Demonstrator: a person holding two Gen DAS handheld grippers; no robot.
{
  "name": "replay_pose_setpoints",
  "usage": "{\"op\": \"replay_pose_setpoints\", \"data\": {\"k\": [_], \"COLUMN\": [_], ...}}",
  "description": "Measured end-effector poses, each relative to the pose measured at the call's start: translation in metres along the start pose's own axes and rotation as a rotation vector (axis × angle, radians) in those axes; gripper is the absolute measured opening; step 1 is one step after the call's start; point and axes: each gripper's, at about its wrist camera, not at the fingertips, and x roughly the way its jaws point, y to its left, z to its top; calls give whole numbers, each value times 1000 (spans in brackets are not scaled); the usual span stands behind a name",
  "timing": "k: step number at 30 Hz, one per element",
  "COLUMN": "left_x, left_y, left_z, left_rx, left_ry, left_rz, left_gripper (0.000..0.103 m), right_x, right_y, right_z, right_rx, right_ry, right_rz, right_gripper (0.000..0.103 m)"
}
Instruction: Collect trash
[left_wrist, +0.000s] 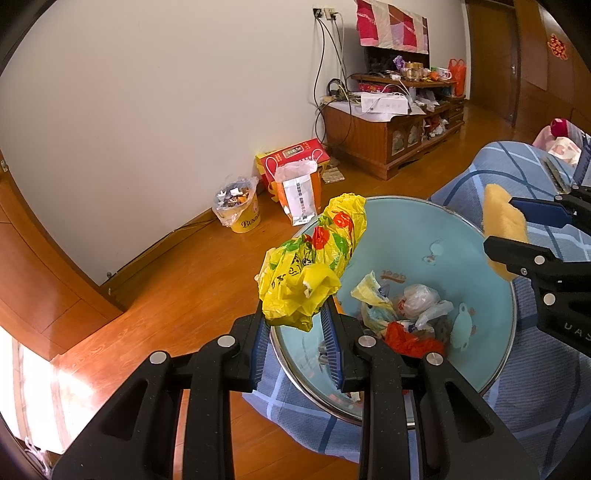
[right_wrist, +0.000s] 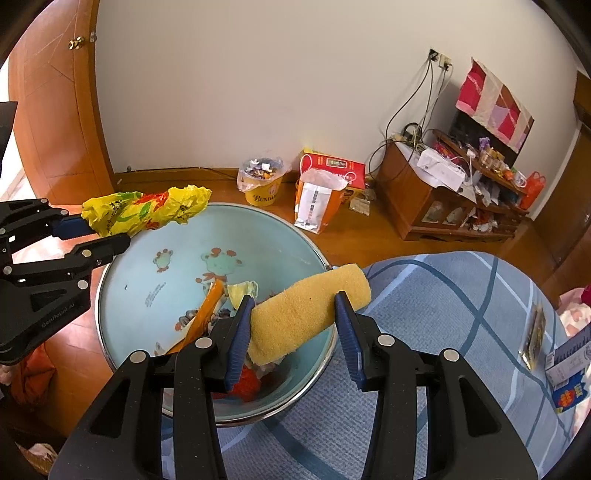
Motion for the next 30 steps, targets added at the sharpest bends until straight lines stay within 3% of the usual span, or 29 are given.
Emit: {"op": "replay_pose_setpoints", "data": {"k": [4,6,7,11,15,18,22,30], "left_x": [-1,-2,-4,-8,-16,-35,-62,-107], "left_y": [1,2,2,0,-4,-8,-12,-8], "left_z": [1,1,1,3,3,2,-1,5], "left_rx": [-4,-9,-13,-17,-17,-21,-17,-42], "left_ry": [-3,-8,-13,-34,-51,-100,-163,-258], "left_rz": [-5,-11,-18,-16,7,14,6,-20], "left_gripper": [29,31,32,64,79,89,93,94], "right_x": [-3,-5,-7,-14,-28,-53,-95,-142], "right_y": [0,0,0,-4,-11,-18,-26,-33], "right_z": [2,2,2,1,-4,-13,-28,-41], "right_rx": [4,8,11,27,55,76,142,187], "right_ry": [-17,-31,-42,-59,-71,-109,-188,-254], "right_rz": [7,15,18,14,-8,-43,-67,-101], "right_gripper": [46,51,59,63,64,71,75,76]}}
